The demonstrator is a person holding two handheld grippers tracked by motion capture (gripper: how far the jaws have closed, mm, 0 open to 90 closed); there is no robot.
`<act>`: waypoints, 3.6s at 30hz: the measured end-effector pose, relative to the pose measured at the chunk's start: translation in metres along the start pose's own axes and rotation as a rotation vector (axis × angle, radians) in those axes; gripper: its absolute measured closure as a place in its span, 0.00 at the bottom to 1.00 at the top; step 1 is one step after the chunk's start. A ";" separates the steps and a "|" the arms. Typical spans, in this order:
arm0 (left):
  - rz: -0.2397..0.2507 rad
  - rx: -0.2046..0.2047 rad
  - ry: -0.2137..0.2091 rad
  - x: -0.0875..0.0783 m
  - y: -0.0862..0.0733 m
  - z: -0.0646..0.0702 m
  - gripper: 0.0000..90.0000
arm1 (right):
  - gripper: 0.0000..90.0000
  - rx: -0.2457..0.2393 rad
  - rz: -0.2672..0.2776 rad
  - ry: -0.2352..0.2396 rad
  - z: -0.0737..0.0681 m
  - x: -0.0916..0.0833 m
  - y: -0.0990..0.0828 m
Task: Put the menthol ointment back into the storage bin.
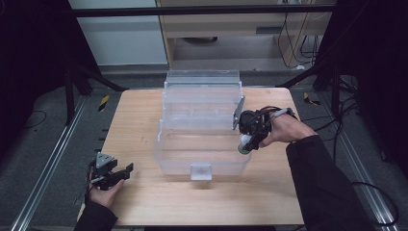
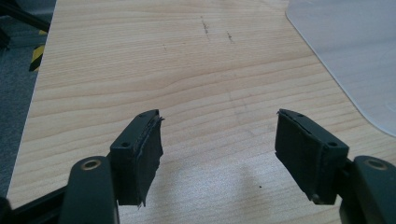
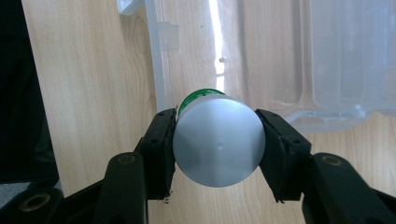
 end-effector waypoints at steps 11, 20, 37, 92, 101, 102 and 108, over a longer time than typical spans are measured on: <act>0.001 0.001 0.000 0.000 0.000 0.000 0.35 | 0.56 -0.019 -0.007 -0.006 0.006 0.016 0.013; 0.001 0.001 0.000 0.000 0.000 0.000 0.35 | 0.56 -0.014 -0.008 0.002 0.008 0.031 0.014; -0.001 0.000 0.001 0.001 0.000 -0.001 0.35 | 0.56 0.002 -0.018 0.024 0.010 0.054 0.009; -0.006 0.005 -0.001 0.002 0.000 0.000 0.34 | 0.55 -0.005 -0.025 0.058 0.006 0.081 0.013; -0.007 0.007 -0.003 0.002 0.000 0.000 0.34 | 0.56 0.012 -0.014 0.057 0.006 0.077 0.010; -0.007 0.007 -0.003 0.002 0.000 0.000 0.34 | 0.56 0.012 -0.010 0.053 0.007 0.076 0.009; -0.007 0.007 -0.003 0.002 0.000 0.000 0.34 | 0.55 0.030 0.020 0.037 0.008 0.069 0.007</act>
Point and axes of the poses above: each handheld gripper's, and its own axes: x roughly forward along the jaws, y roughly out of its top, z roughly to its right, the point moved 6 cm from there along x, roughly forward along the jaws, and after that the axes turned 15 degrees about -z, right-handed, at the moved point
